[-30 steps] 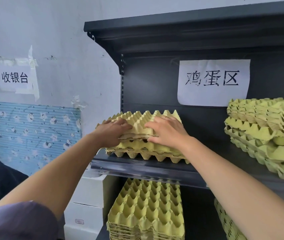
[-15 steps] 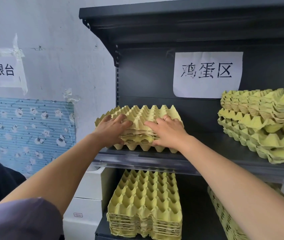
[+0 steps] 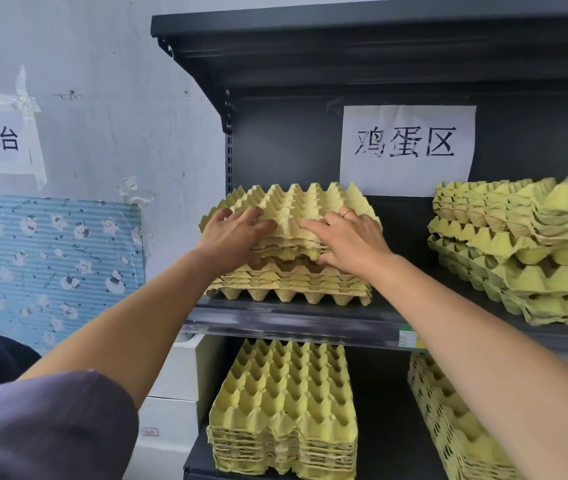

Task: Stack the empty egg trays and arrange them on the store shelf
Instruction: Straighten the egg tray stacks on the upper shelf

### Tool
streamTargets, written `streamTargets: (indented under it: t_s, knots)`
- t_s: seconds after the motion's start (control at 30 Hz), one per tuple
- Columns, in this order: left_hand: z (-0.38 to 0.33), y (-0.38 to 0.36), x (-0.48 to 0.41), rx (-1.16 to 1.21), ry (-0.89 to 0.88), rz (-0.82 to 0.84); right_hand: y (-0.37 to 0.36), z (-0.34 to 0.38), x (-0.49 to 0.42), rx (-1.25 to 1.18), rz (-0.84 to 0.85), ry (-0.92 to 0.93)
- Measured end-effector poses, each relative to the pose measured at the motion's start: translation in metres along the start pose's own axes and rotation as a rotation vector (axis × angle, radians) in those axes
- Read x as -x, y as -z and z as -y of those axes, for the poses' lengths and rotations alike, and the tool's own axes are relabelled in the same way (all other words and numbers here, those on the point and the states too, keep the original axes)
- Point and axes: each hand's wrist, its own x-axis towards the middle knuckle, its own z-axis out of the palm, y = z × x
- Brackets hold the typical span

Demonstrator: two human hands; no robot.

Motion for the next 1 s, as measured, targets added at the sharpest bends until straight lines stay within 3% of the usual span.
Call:
streamTargets:
  t_s: [0.2, 0.37, 1.0]
  knots:
    - [0.003, -0.001, -0.006, 0.016, -0.030, 0.079, -0.010, -0.006, -0.004, -0.112, 0.071, 0.023]
    - [0.009, 0.003, -0.009, 0.044, -0.029, 0.109, -0.006, -0.007, -0.009, -0.097, 0.033, 0.035]
    - [0.025, 0.006, 0.007, -0.015, 0.015, 0.026, 0.010, 0.021, -0.002, 0.030, -0.117, 0.081]
